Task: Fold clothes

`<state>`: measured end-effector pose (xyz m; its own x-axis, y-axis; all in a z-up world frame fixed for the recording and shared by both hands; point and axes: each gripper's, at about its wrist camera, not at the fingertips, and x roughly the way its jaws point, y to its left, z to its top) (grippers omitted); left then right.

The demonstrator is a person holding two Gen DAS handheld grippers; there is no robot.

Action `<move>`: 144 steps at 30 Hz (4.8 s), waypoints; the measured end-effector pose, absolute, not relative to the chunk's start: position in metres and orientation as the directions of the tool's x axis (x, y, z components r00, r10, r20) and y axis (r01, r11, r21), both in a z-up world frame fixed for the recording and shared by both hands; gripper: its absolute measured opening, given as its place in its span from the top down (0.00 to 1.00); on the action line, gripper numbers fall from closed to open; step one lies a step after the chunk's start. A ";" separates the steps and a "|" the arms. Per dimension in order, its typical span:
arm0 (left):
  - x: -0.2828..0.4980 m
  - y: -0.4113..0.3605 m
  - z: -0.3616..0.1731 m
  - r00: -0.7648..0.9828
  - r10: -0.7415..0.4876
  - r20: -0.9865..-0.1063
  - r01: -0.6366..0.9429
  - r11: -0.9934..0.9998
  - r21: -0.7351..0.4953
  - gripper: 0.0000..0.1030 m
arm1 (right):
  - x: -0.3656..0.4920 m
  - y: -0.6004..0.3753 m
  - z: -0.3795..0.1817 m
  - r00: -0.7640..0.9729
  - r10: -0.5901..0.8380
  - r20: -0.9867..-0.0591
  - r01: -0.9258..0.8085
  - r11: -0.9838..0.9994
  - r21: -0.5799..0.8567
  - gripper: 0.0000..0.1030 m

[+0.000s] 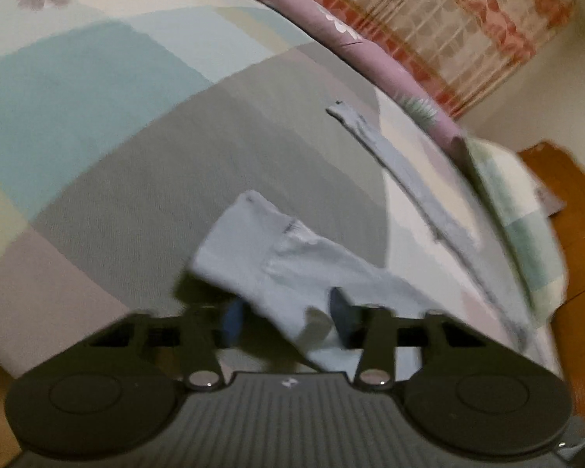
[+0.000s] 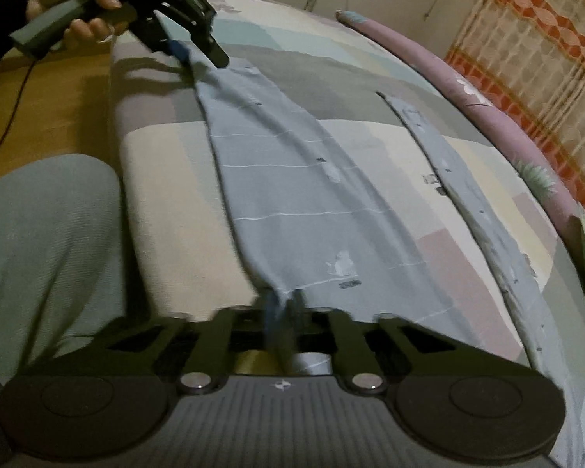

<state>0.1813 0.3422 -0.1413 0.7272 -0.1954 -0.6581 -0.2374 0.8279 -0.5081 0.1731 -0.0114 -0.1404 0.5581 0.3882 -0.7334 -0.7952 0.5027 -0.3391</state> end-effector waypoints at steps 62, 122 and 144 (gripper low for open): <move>0.221 0.071 -0.058 0.623 -0.206 -0.755 0.372 0.927 0.054 0.42 | 0.134 -0.321 -0.110 0.686 0.081 -0.723 0.040 0.988 0.148 0.30; 0.161 -0.137 -0.111 0.258 -0.500 -0.827 0.876 0.482 -0.018 0.78 | 0.126 -0.298 -0.129 0.514 0.276 -0.812 -0.625 0.769 -0.134 0.84; 0.257 -0.089 -0.126 0.304 -0.494 -0.814 0.716 0.683 -0.147 0.49 | 0.339 -0.309 -0.113 0.659 0.311 -0.685 -0.362 0.929 0.074 0.66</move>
<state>0.2567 -0.0892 -0.1262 0.3042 -0.4945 -0.8142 0.7157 0.6827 -0.1472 0.3386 -0.3095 -0.1126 0.6587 0.3115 -0.6849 -0.3620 0.9292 0.0744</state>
